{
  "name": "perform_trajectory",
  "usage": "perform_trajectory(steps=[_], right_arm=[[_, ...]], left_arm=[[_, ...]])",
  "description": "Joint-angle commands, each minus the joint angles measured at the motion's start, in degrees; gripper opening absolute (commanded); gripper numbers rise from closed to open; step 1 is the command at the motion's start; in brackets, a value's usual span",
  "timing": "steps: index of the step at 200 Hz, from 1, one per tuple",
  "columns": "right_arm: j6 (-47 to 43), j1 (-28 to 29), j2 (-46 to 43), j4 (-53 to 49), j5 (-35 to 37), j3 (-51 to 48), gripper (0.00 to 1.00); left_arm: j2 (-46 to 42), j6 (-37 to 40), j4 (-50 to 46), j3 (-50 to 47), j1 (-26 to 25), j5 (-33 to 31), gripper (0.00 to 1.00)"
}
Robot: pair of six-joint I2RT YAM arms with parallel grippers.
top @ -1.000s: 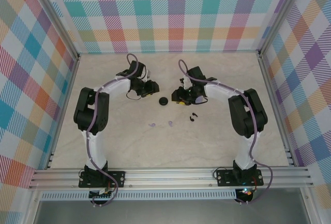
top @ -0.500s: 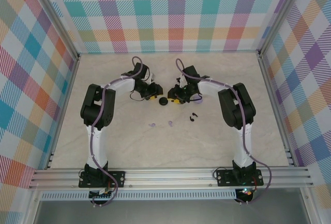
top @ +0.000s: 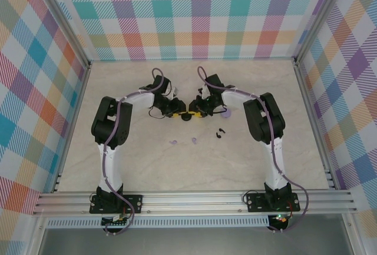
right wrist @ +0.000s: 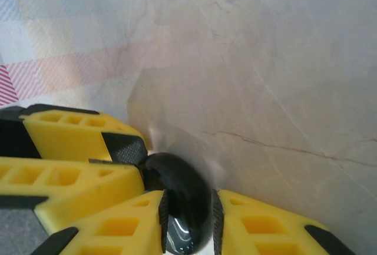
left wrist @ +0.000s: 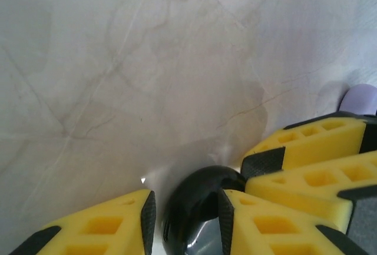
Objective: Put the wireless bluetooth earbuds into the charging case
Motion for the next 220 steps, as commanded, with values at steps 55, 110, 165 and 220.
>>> perform_trajectory(steps=[55,110,165,220], right_arm=[[-2.19,1.4,3.69,-5.91,-2.05,7.08,0.24],[-3.79,1.22,-0.05,-9.49,3.52,7.49,0.26],[-4.43,0.47,-9.63,-7.94,4.26,-2.35,0.26],[-2.2,1.56,-13.42,-2.57,-2.13,-10.97,0.27]], left_arm=[[-6.19,-2.14,-0.27,-6.46,-1.76,-0.56,0.35],[-8.31,-2.03,-1.97,-5.48,-1.12,-2.32,0.39],[-6.56,0.1,-3.44,-1.67,0.17,0.33,0.39],[-2.21,1.52,-3.39,2.17,0.33,3.4,0.4]])
